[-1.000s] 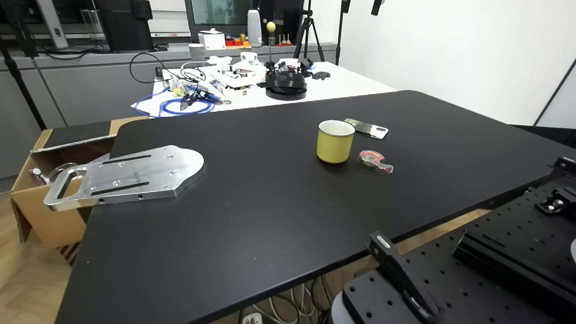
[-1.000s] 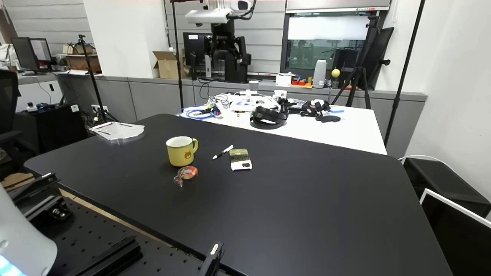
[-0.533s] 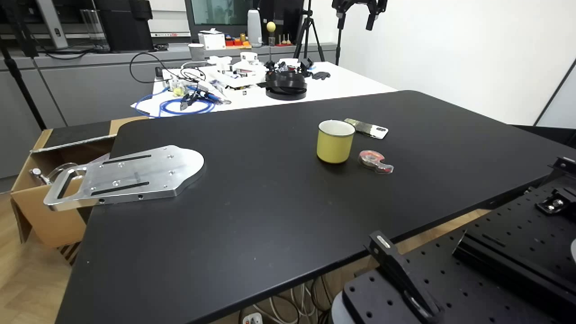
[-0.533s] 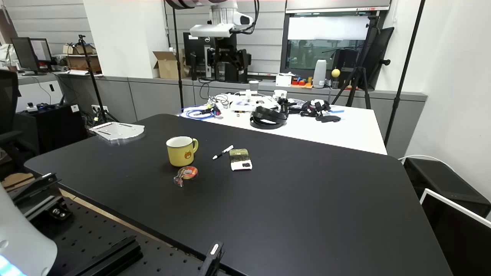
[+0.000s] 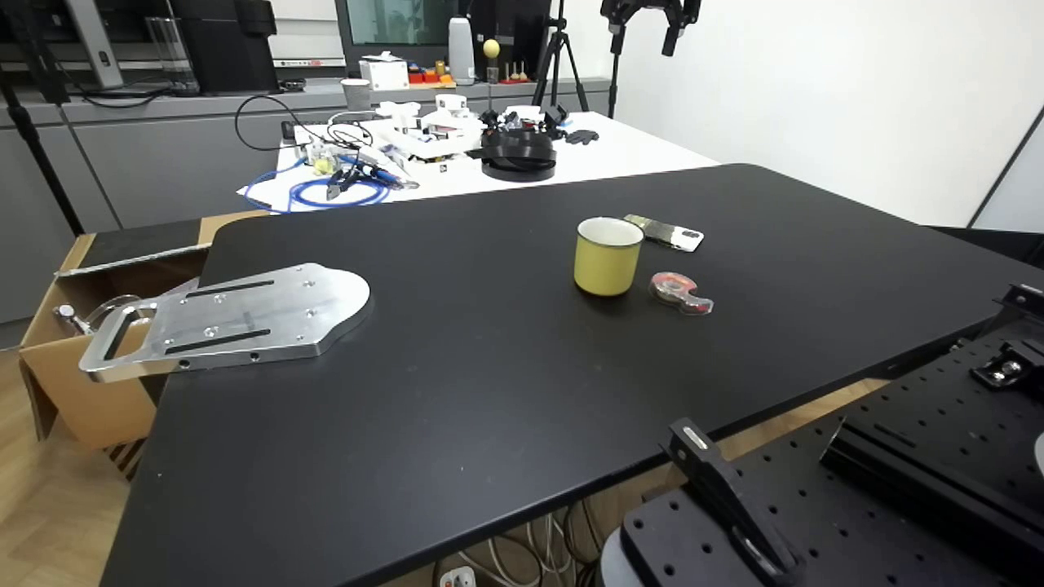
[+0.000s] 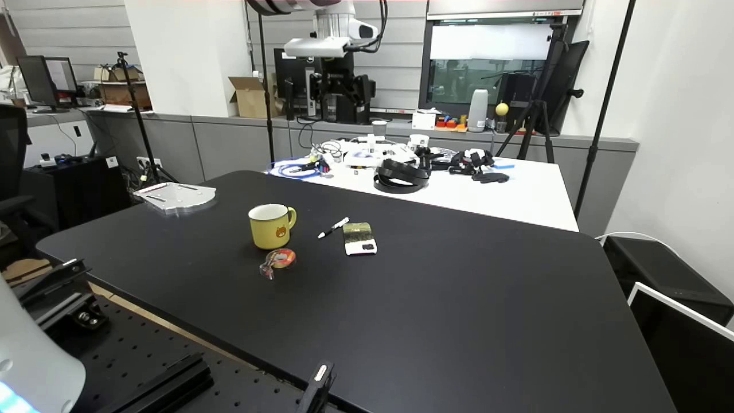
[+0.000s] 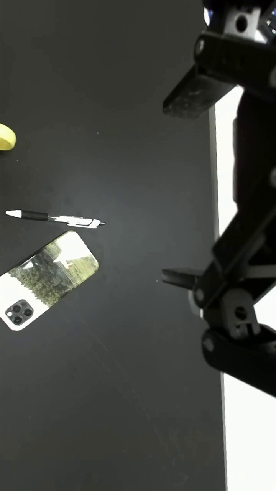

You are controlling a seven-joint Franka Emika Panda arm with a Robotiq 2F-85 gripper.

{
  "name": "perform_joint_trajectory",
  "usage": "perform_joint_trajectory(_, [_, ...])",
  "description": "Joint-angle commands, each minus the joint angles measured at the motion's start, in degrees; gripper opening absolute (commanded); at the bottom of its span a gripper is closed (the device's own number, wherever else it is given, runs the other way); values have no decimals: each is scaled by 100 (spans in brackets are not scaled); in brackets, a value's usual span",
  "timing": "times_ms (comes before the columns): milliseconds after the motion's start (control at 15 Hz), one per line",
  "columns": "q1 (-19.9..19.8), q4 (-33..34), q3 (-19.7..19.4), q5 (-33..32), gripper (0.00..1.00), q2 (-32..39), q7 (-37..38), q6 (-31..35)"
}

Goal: Put the pen inside the yellow mug

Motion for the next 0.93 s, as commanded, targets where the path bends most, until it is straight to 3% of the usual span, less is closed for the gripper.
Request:
perform_joint_trajectory(0, [3,137,55,-47,100,328,166,254])
perform_joint_trajectory(867, [-96,98,269,212,100,1482,-2,1531])
